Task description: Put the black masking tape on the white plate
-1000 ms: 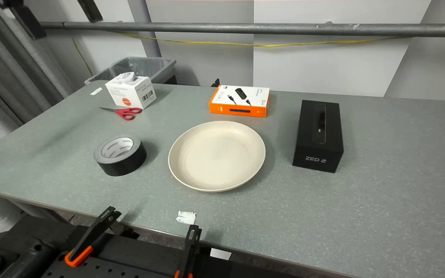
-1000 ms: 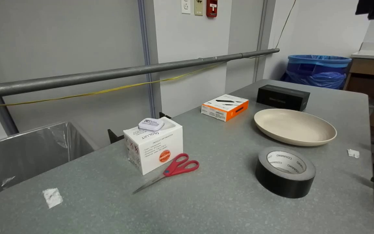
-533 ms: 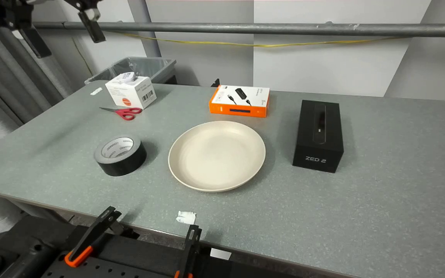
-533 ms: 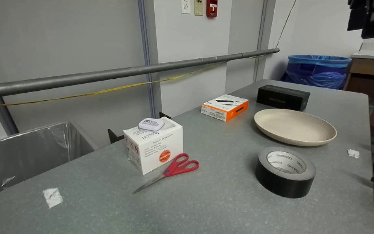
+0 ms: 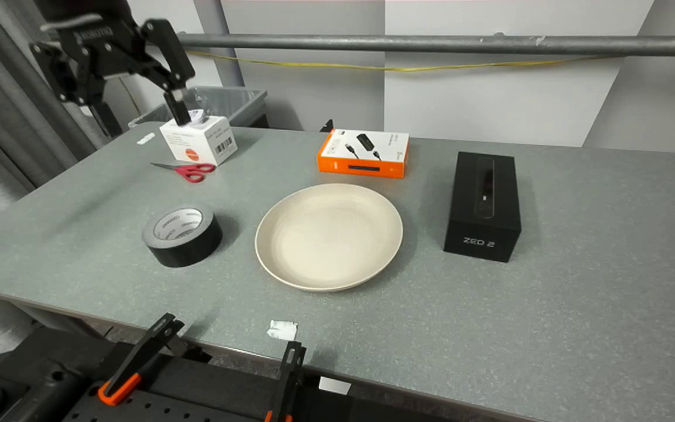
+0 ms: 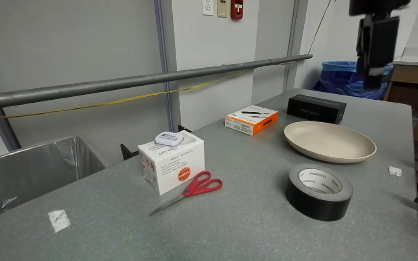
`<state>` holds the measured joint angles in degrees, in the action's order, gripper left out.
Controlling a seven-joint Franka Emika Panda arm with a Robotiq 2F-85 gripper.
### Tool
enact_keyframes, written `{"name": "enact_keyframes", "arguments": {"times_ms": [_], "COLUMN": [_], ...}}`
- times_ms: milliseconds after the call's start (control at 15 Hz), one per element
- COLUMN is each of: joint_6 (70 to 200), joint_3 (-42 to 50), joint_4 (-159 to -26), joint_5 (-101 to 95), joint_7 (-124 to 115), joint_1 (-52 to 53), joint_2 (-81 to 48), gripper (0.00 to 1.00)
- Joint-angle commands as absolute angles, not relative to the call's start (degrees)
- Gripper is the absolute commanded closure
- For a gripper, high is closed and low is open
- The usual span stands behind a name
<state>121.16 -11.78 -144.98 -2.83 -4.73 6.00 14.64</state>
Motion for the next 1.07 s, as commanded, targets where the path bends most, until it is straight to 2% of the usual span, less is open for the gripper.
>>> {"name": "enact_keyframes", "arguments": {"times_ms": [0, 267, 333, 1000], "joint_6": [128.9, 130.0, 130.8, 134.9], "joint_3": [-11.7, -11.2, -10.8, -10.3], "joint_4": [-140.1, -135.6, -139.3, -138.0], "joint_5": [-2.1, -2.2, -2.5, -6.0], "joint_7": [-7.4, -8.5, -7.2, -11.0], "joint_1": [7.1, 8.3, 8.2, 9.7], "joint_2": [0.3, -8.3, -4.5, -11.9], "gripper": [0.0, 0.0, 0.0, 0.0]}}
